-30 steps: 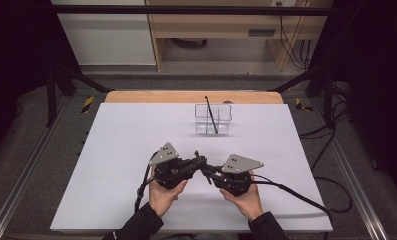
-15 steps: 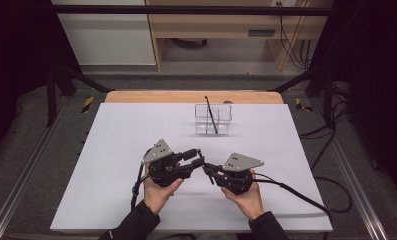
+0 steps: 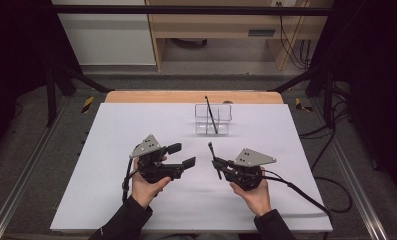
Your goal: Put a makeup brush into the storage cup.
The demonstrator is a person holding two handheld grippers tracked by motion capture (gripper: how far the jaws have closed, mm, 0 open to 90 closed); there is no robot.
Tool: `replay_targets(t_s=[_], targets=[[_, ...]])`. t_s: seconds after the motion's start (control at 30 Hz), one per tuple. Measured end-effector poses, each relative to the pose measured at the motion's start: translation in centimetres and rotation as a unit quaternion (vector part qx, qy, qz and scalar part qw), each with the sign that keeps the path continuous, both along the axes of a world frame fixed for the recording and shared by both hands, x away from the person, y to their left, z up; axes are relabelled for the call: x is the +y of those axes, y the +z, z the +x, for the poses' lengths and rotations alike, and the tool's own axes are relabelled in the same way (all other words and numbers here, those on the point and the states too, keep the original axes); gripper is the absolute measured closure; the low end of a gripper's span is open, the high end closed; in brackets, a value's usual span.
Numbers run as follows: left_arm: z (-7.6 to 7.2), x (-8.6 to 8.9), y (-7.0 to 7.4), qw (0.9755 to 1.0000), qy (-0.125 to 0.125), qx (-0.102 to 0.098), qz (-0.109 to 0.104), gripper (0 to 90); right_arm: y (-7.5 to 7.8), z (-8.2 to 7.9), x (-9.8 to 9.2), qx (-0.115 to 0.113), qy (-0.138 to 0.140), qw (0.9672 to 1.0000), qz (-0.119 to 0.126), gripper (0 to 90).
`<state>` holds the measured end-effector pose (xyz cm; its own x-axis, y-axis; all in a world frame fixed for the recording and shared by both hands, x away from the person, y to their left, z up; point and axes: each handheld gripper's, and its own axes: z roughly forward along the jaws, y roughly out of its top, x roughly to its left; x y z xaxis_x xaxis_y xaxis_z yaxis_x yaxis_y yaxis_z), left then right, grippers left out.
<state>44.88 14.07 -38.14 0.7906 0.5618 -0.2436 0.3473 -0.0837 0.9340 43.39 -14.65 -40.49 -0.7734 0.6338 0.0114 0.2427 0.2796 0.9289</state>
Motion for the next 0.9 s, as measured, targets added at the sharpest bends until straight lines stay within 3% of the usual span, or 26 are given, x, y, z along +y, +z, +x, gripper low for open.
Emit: replay_targets(t_s=[0.33,0.53,0.73,0.9], targets=[[-0.2,1.9,0.5,0.9995,0.022,-0.014,0.016,15.0,0.3,0.2,-0.9,-0.004,-0.018,0.9998,0.004,83.5],[0.0,2.8,0.6,0.9988,0.036,-0.012,0.030,10.5,0.5,0.4,-1.4,-0.009,-0.025,0.9996,0.005,83.5],[-0.3,4.2,1.0,0.9974,0.051,-0.029,0.042,8.8,1.4,0.5,-2.1,-0.019,-0.033,0.9992,0.012,83.5],[-0.7,6.1,0.9,0.9956,0.074,-0.031,0.049,8.0,1.9,0.7,-2.6,-0.023,-0.038,0.9988,0.020,83.5]])
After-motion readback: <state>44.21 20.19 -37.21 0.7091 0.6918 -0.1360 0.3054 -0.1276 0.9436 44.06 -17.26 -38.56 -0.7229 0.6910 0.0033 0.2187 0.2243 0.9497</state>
